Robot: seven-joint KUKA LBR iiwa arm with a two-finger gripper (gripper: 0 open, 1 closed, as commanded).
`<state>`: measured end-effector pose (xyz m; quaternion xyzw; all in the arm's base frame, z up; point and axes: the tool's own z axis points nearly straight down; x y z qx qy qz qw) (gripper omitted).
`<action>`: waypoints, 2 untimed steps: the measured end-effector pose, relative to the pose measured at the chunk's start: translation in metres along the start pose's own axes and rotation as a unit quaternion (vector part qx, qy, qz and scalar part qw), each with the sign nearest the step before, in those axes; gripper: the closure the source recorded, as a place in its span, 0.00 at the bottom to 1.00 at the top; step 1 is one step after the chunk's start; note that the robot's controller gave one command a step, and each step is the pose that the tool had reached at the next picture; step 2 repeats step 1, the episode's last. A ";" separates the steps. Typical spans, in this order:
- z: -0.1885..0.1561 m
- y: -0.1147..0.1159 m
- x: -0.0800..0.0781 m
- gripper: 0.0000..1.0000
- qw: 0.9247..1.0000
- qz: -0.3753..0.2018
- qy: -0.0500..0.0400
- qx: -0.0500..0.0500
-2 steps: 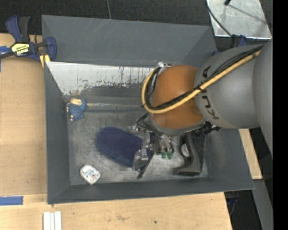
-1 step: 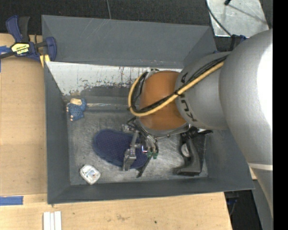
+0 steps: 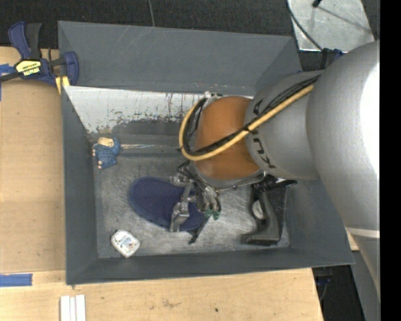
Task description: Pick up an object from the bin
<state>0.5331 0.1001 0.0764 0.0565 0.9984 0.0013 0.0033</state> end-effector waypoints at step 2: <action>-0.150 0.001 0.000 1.00 1.000 0.023 -0.002 0.000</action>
Offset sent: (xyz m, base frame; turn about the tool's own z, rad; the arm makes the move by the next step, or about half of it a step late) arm -0.0037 0.0011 0.1446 0.0474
